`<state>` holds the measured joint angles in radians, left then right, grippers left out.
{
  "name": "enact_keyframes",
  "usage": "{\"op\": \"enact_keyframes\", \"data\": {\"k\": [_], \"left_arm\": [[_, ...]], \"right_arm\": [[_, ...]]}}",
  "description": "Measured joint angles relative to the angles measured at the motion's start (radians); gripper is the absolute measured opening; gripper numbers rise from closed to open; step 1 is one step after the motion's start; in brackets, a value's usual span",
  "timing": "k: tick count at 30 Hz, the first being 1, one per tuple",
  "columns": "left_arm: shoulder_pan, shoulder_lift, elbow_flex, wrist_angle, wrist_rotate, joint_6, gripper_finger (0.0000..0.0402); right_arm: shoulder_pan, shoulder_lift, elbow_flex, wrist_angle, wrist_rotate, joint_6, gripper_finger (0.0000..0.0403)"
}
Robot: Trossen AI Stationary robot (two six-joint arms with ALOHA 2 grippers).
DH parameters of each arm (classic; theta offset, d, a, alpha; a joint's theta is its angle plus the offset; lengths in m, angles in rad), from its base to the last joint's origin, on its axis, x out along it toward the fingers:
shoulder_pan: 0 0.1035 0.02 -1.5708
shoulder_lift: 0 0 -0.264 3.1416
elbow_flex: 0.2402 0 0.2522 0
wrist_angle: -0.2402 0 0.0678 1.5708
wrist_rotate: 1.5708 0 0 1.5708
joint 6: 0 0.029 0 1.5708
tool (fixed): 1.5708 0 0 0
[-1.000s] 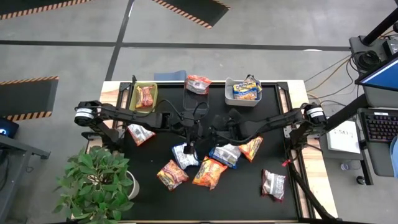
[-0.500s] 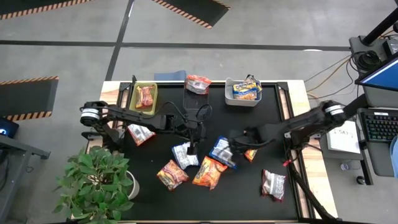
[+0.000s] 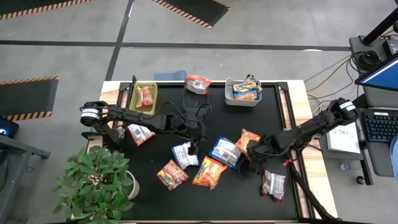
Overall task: Sort Maruchan noodles
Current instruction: Put the orange noodle pack into the black bin
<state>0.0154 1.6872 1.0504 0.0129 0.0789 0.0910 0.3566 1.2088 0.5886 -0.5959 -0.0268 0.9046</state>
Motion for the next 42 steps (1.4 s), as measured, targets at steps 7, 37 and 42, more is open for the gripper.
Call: {"op": "enact_keyframes", "data": {"k": [7,37,42], "left_arm": [[0.000,0.000,0.000,0.022,0.000,0.006,0.0000],[0.016,0.245,0.000,0.628,-0.011,0.140,0.0000],[0.044,0.299,0.010,0.703,-0.014,0.135,0.0000]], "right_arm": [[-0.012,-0.020,0.001,0.636,0.728,-0.478,0.0008],[-0.320,-0.240,-0.077,-0.023,0.695,0.169,0.0008],[-0.418,-0.250,-0.062,-0.019,0.641,0.113,0.0009]]}}
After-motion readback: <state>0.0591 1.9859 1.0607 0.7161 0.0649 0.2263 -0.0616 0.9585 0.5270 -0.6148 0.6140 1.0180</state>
